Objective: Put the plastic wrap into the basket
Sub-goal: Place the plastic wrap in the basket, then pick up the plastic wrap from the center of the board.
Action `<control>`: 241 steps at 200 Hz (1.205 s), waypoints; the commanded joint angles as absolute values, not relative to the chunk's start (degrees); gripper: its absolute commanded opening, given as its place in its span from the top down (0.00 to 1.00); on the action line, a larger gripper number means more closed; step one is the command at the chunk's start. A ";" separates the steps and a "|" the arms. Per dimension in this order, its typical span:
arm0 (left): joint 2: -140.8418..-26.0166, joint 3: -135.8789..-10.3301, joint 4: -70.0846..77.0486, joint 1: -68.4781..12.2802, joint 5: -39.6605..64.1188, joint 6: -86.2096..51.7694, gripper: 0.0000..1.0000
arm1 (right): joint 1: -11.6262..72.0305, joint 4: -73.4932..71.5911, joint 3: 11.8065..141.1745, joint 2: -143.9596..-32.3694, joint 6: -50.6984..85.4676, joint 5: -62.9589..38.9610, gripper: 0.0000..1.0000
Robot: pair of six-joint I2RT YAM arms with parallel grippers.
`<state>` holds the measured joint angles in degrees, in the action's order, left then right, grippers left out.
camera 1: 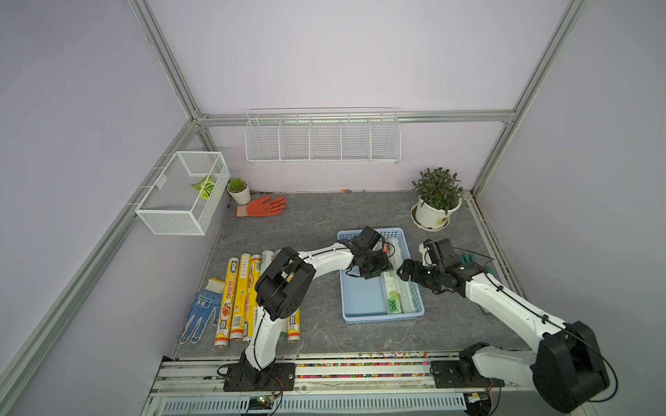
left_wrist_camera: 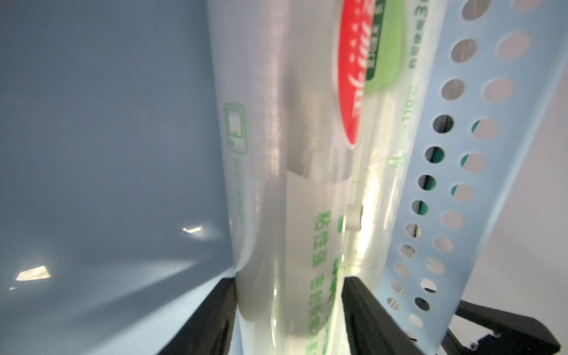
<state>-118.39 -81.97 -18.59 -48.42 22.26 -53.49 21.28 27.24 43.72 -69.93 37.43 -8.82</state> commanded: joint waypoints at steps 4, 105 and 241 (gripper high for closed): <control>-112.42 -81.82 -18.54 -48.78 19.53 -52.18 0.36 | 20.99 31.73 46.67 -66.24 35.59 -3.96 0.02; -81.52 -66.83 -36.13 -47.12 -16.52 -47.12 0.26 | 30.02 19.94 51.75 -65.96 33.57 -13.33 0.04; -56.59 -36.59 -38.05 -16.03 -8.65 -41.08 0.38 | 53.30 19.88 80.37 -104.52 28.65 -15.20 0.08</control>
